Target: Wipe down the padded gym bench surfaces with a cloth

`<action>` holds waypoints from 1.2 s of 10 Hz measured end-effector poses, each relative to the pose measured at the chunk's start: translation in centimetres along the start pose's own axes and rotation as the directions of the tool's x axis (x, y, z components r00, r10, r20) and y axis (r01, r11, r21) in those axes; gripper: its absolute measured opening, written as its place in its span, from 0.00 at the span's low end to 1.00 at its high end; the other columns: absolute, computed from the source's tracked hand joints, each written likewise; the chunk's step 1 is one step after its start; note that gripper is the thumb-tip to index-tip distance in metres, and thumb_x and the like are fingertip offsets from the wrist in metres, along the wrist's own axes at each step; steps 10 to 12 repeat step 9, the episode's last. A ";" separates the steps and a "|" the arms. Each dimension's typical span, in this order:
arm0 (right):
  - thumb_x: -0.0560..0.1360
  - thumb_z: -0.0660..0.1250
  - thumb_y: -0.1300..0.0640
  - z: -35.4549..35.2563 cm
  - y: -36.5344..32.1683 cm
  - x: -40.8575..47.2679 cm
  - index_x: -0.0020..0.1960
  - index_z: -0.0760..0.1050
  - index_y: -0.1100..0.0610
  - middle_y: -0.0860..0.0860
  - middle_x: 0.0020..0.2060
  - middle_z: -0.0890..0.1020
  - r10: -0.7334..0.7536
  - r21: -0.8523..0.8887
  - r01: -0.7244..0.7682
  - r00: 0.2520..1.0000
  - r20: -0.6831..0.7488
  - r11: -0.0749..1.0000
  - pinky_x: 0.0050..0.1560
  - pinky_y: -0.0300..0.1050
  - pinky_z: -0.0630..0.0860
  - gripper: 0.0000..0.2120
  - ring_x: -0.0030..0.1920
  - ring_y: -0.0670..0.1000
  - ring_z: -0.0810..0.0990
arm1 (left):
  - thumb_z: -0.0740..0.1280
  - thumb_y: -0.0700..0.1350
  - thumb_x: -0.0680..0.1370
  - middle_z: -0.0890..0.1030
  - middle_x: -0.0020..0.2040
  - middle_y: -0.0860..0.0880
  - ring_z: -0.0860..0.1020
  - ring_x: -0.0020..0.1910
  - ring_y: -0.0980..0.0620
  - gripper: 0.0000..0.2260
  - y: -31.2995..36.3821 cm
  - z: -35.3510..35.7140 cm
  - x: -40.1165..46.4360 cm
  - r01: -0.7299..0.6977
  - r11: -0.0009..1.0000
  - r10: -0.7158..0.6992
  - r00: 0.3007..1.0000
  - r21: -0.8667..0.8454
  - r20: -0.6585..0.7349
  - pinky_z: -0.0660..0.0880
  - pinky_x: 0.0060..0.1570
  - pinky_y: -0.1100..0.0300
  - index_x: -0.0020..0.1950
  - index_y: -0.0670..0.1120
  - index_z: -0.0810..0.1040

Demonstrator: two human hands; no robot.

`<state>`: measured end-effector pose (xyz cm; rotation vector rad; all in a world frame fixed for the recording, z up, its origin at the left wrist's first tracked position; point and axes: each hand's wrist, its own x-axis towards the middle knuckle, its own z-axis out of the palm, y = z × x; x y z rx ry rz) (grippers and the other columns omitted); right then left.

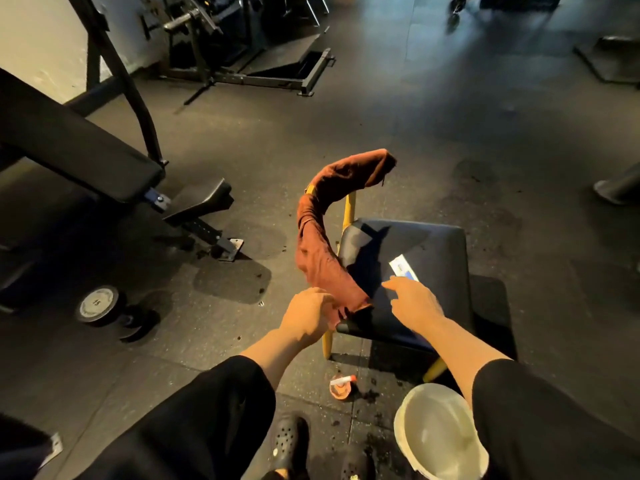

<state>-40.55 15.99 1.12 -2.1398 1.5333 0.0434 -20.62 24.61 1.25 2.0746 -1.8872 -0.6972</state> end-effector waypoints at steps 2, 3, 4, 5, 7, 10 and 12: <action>0.79 0.61 0.60 3.4 -3.6 2.3 0.77 0.52 0.48 0.49 0.77 0.56 -0.117 0.056 0.109 0.978 0.173 0.993 0.71 0.53 0.63 0.31 0.74 0.56 0.62 | 0.64 0.39 0.77 0.53 0.78 0.45 0.56 0.76 0.46 0.31 -0.7 -0.7 2.2 -0.018 1.000 0.018 0.999 0.006 0.038 0.57 0.72 0.55 0.78 0.45 0.55; 0.78 0.61 0.60 4.4 -4.6 3.2 0.75 0.57 0.45 0.49 0.71 0.69 -0.094 0.140 0.083 0.993 0.071 0.987 0.65 0.55 0.71 0.30 0.67 0.56 0.71 | 0.66 0.41 0.77 0.46 0.79 0.44 0.52 0.77 0.45 0.36 -0.9 0.4 3.8 -0.049 0.999 0.044 0.988 0.024 0.150 0.55 0.73 0.56 0.78 0.44 0.49; 0.78 0.61 0.58 4.3 -4.3 3.3 0.75 0.60 0.45 0.49 0.67 0.74 -0.066 0.123 0.063 0.998 0.019 0.990 0.64 0.53 0.72 0.27 0.65 0.55 0.74 | 0.64 0.39 0.77 0.42 0.79 0.47 0.54 0.76 0.45 0.36 -1.0 1.5 4.2 -0.021 0.999 0.016 0.984 0.026 0.179 0.59 0.72 0.54 0.78 0.46 0.46; 0.78 0.62 0.56 3.4 -4.5 3.3 0.72 0.66 0.48 0.52 0.64 0.77 -0.083 0.072 0.082 0.997 0.003 0.994 0.64 0.54 0.72 0.23 0.63 0.56 0.76 | 0.65 0.40 0.77 0.44 0.79 0.47 0.54 0.76 0.45 0.36 -0.9 1.3 4.1 0.008 0.999 -0.014 0.983 0.031 0.185 0.60 0.72 0.52 0.78 0.47 0.49; 0.76 0.66 0.56 -0.1 -8.7 4.1 0.65 0.75 0.53 0.54 0.59 0.79 -0.152 -0.038 0.154 0.987 0.049 0.987 0.59 0.55 0.75 0.17 0.58 0.57 0.78 | 0.65 0.45 0.77 0.68 0.71 0.43 0.68 0.69 0.43 0.22 -1.1 -3.9 3.4 0.076 0.995 -0.080 0.995 0.062 0.064 0.66 0.68 0.49 0.71 0.46 0.69; 0.73 0.69 0.60 -7.6 -16.0 5.9 0.59 0.80 0.56 0.54 0.56 0.82 -0.382 0.049 0.385 0.922 -0.067 0.921 0.58 0.43 0.73 0.15 0.57 0.55 0.79 | 0.65 0.45 0.77 0.77 0.64 0.45 0.75 0.62 0.44 0.23 -3.1 -11.7 1.8 0.237 0.971 -0.231 0.967 0.041 -0.103 0.72 0.62 0.49 0.72 0.50 0.67; 0.73 0.69 0.60 -7.6 -16.0 5.9 0.59 0.80 0.56 0.54 0.56 0.82 -0.382 0.049 0.385 0.922 -0.067 0.921 0.58 0.43 0.73 0.15 0.57 0.55 0.79 | 0.65 0.45 0.77 0.77 0.64 0.45 0.75 0.62 0.44 0.23 -3.1 -11.7 1.8 0.237 0.971 -0.231 0.967 0.041 -0.103 0.72 0.62 0.49 0.72 0.50 0.67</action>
